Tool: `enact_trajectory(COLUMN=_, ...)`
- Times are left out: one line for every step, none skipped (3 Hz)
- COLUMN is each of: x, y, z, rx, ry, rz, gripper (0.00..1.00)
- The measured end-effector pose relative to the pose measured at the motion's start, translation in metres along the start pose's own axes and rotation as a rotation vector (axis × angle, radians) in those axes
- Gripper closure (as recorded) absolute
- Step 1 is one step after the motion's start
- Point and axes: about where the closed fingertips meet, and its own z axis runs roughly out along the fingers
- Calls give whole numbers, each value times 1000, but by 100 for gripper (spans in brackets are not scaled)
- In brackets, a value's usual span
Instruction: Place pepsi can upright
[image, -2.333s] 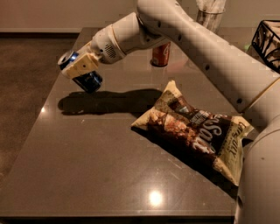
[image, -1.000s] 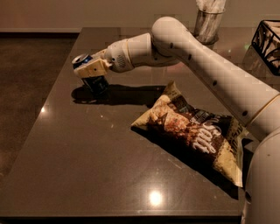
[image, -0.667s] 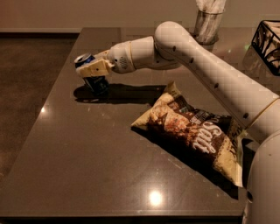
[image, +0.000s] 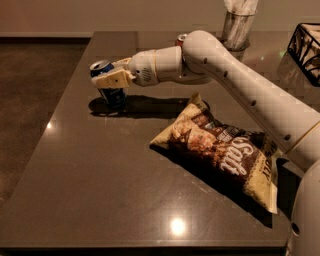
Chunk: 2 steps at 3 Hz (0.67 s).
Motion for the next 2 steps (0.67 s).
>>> enact_trajectory(x=0, y=2, z=4, rx=-8, ry=1, rz=0, gripper=0)
enact_trajectory(x=0, y=2, z=4, rx=-9, ry=1, rz=0, gripper=0)
